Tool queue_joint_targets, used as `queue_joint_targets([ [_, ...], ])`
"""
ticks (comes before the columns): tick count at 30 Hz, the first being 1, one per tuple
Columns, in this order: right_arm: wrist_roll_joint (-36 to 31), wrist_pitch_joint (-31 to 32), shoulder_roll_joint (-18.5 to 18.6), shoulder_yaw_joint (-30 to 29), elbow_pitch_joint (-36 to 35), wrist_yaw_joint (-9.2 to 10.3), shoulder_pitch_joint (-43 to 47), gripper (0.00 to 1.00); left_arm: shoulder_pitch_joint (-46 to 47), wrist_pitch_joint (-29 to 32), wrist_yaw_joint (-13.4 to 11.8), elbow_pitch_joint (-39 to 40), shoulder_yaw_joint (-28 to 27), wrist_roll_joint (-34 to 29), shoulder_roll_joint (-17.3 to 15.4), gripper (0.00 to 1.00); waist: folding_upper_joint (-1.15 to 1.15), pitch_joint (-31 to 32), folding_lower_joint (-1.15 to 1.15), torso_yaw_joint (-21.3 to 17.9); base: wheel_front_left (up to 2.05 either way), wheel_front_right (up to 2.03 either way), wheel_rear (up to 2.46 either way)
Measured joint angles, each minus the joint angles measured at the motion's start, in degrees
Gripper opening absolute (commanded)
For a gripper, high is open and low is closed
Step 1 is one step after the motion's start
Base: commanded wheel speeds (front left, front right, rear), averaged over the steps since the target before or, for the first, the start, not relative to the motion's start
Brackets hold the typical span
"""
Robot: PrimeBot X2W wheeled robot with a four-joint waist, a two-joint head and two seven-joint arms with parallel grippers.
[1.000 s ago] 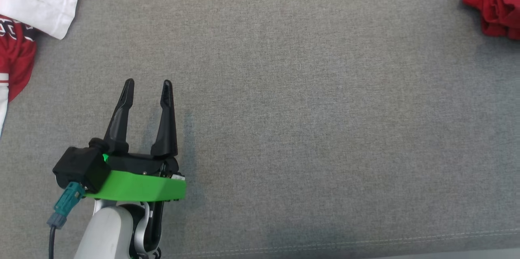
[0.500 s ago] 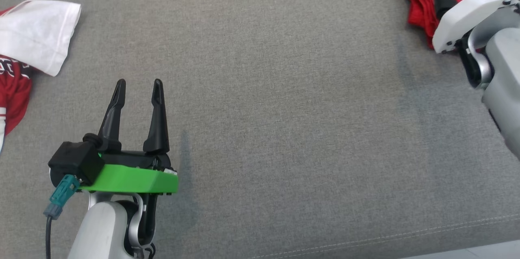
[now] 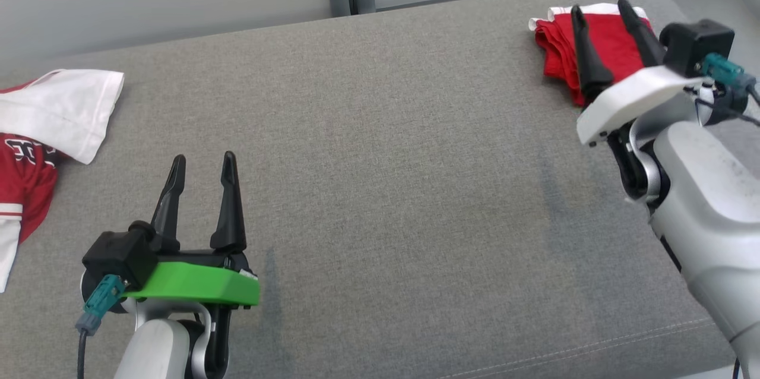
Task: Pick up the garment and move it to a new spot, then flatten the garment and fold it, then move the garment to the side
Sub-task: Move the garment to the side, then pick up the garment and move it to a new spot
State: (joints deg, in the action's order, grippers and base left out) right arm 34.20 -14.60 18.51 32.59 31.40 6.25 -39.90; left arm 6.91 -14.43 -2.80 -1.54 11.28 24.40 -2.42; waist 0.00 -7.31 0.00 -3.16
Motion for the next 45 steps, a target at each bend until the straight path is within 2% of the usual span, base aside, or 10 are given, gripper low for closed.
queue_joint_targets([
  [7, -3.4, 0.0, -0.2, -2.6, -6.4, 0.85, 7.7, 1.0, -2.1, 0.0, -0.8, -0.1, -0.1, 0.1, 0.0, 1.0, 0.0, 2.5, 0.0, 0.4, 0.0, 0.0, 0.0],
  [21, -7.7, 0.0, -2.6, -6.1, -15.6, 0.92, 21.6, 1.0, -7.4, 0.0, -2.0, 0.5, -1.9, -0.5, 0.0, 1.0, 0.0, 5.0, 0.0, 2.0, 0.0, 0.0, 0.0],
  [33, -11.3, 0.0, -4.6, -11.5, -18.9, 0.92, 29.8, 1.0, -10.9, 0.0, -2.8, 1.7, -3.3, -0.5, -0.1, 1.0, 0.0, 6.0, 0.0, 2.3, 0.0, 0.0, 0.0],
  [45, -13.9, 0.0, -6.4, -13.6, -22.1, 0.93, 33.6, 1.0, -12.3, 0.0, -2.9, 2.4, -3.8, -0.4, -0.1, 1.0, 0.0, 6.2, 0.0, 2.2, 0.0, 0.0, 0.0],
])
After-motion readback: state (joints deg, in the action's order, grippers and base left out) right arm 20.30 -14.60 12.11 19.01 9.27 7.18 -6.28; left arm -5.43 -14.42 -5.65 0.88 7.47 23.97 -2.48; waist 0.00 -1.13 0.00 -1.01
